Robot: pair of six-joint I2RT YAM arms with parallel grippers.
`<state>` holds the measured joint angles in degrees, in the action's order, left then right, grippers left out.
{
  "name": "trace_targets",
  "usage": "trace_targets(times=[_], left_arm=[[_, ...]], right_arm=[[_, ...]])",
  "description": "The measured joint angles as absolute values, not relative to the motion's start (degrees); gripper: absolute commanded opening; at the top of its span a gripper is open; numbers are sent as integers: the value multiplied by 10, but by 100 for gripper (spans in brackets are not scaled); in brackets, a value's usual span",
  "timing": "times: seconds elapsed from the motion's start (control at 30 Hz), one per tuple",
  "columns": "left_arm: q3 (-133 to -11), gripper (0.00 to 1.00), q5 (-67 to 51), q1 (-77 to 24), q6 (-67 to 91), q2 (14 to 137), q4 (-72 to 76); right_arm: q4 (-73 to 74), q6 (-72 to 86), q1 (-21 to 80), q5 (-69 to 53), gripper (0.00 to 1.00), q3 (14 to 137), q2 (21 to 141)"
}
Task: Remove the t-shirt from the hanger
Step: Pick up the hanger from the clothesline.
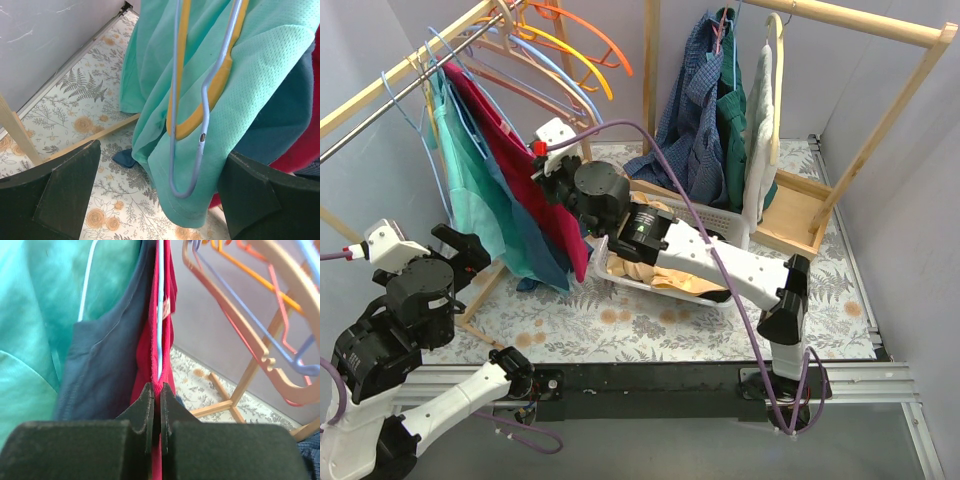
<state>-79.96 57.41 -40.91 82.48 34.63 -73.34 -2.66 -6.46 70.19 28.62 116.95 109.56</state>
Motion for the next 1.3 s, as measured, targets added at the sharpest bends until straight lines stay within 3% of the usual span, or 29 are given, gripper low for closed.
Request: trace_targets(times=[0.23,0.4,0.5,0.8,1.3], left_arm=[[-800,90,574,-409,824,346,-733],[-800,98,572,-409,813,345,-731],[-800,98,556,-409,789,344,-717],[-820,98,456,-409,699,343,-682],[-925,98,280,-409,602,329,-673]], right_arm=[[-58,-78,702,295,1,1143,1042],[-75,-87,702,295,1,1141,1032],[-79,-95,702,294,1,1137,1031],[-84,-123,702,294,1,1132,1020],[-47,-123,703,271,1,1052,833]])
